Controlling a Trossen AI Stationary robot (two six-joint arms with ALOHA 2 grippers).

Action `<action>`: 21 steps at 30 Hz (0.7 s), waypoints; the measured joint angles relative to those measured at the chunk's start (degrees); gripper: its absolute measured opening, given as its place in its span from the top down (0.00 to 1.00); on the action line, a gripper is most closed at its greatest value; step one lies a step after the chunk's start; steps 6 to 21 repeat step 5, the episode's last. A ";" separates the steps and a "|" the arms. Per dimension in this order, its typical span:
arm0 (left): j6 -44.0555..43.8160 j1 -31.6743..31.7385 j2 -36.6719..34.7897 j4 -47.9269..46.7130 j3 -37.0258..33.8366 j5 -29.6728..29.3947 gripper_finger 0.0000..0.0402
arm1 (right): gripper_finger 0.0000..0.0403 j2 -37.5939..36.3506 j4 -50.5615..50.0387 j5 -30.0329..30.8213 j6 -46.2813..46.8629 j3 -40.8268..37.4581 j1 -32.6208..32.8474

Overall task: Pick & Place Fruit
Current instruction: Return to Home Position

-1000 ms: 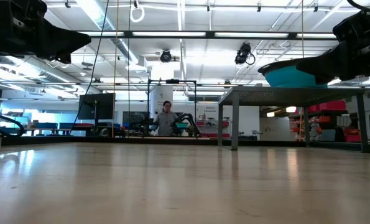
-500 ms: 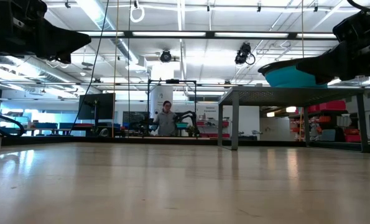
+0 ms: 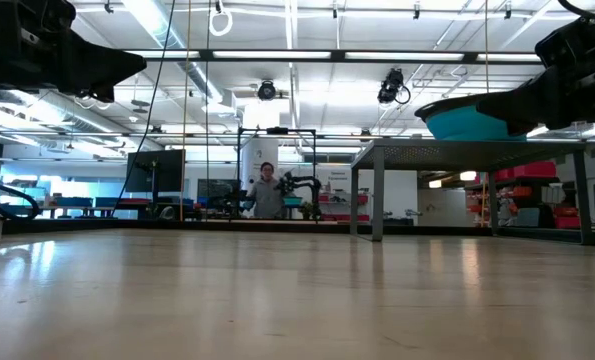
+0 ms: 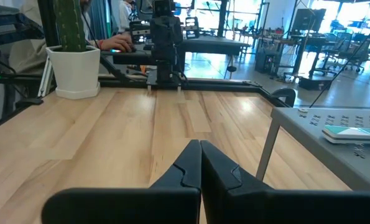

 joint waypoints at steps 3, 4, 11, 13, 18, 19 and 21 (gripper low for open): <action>0.00 0.01 0.01 -0.01 0.00 0.00 0.89 | 1.00 0.01 0.00 0.00 0.01 0.00 0.01; 0.00 0.01 -0.01 0.01 0.00 0.00 0.89 | 1.00 0.00 -0.01 0.00 0.01 0.00 0.00; 0.00 -0.01 -0.01 -0.01 0.00 0.00 0.89 | 1.00 0.01 0.01 0.00 0.01 0.00 0.01; 0.00 -0.01 -0.01 -0.01 0.00 0.00 0.89 | 1.00 0.01 0.01 0.00 0.01 0.00 0.01; 0.00 -0.01 -0.01 -0.01 0.00 0.00 0.89 | 1.00 0.01 0.01 0.00 0.01 0.00 0.01; 0.00 -0.01 -0.01 -0.01 0.00 0.00 0.89 | 1.00 0.01 0.01 0.00 0.01 0.00 0.01; 0.00 -0.01 -0.01 -0.01 0.00 0.00 0.89 | 1.00 0.01 0.01 0.00 0.01 0.00 0.01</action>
